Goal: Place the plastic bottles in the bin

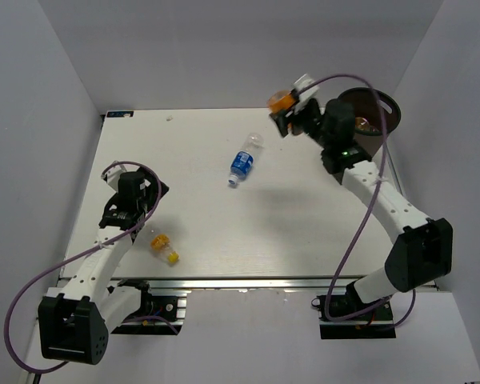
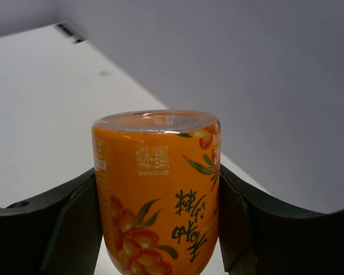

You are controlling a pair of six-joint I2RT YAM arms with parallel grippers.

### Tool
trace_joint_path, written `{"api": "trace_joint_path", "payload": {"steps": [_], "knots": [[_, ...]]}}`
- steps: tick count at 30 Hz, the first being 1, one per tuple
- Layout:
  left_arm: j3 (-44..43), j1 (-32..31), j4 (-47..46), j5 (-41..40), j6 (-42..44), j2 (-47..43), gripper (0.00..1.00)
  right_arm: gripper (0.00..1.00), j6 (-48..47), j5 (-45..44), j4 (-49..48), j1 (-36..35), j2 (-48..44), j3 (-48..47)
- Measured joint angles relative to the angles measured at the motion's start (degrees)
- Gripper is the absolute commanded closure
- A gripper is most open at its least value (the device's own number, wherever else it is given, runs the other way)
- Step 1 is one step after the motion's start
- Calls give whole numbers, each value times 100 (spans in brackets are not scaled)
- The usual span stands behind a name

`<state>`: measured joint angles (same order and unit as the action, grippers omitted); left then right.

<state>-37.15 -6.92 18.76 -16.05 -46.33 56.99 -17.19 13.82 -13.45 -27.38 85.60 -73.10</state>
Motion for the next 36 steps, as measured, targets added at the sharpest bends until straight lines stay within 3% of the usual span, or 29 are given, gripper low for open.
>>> {"api": "trace_joint_path", "payload": {"steps": [6, 8, 12, 15, 16, 24, 36], "knots": [[4, 0, -87, 109, 17, 24, 2, 77, 861, -472, -354, 1443, -11, -540], [4, 0, -101, 120, 22, 22, 2, 71, 1185, -516, -466, 1902, 140, -667], [17, 0, -118, 131, 37, 13, 2, 70, 1707, -664, -369, 2688, 820, -1193], [59, 0, -125, 131, 42, -37, 2, 38, 1897, -776, -223, 3021, 1239, -1412], [76, 0, -122, 131, 42, -59, 2, 11, 1952, -809, -140, 3099, 1318, -1412], [79, 0, -212, 264, 116, -70, 2, 11, 2072, -870, 177, 3250, 1436, -1394], [79, 0, -308, 350, 168, -120, 2, 11, 1971, 83, 872, 3237, 1167, -1375]]}}
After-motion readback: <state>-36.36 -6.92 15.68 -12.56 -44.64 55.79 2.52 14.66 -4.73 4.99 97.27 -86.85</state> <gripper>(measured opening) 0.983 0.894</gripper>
